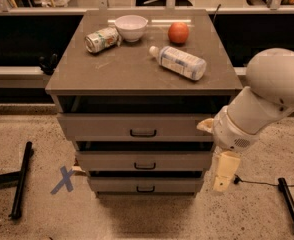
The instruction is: Open bottom drawer
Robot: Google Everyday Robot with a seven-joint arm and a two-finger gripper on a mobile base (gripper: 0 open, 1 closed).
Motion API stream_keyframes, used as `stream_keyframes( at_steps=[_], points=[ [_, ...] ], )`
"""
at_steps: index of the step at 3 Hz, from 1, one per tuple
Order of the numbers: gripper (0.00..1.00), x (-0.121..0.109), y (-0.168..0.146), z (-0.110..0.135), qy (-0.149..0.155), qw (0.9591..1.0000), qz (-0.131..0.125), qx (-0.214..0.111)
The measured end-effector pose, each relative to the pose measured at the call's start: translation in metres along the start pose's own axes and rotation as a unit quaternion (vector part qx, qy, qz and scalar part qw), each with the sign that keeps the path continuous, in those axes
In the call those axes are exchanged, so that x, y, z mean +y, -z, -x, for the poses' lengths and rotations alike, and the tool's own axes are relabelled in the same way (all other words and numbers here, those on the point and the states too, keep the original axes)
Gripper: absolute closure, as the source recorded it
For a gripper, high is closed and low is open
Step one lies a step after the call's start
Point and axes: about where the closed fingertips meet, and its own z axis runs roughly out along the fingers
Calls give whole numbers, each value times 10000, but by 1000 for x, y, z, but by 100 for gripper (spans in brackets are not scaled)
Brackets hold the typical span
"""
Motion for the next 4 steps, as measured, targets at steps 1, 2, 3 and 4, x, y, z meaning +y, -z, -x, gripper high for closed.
stream_keyframes(
  at_steps=[1, 2, 3, 4],
  points=[
    [0, 25, -41, 14, 450, 9970, 625, 46],
    [0, 53, -77, 21, 601, 9923, 1082, 61],
    [0, 52, -80, 19, 624, 9922, 1077, 88],
    [0, 39, -115, -10, 903, 9898, 1017, 425]
  ],
)
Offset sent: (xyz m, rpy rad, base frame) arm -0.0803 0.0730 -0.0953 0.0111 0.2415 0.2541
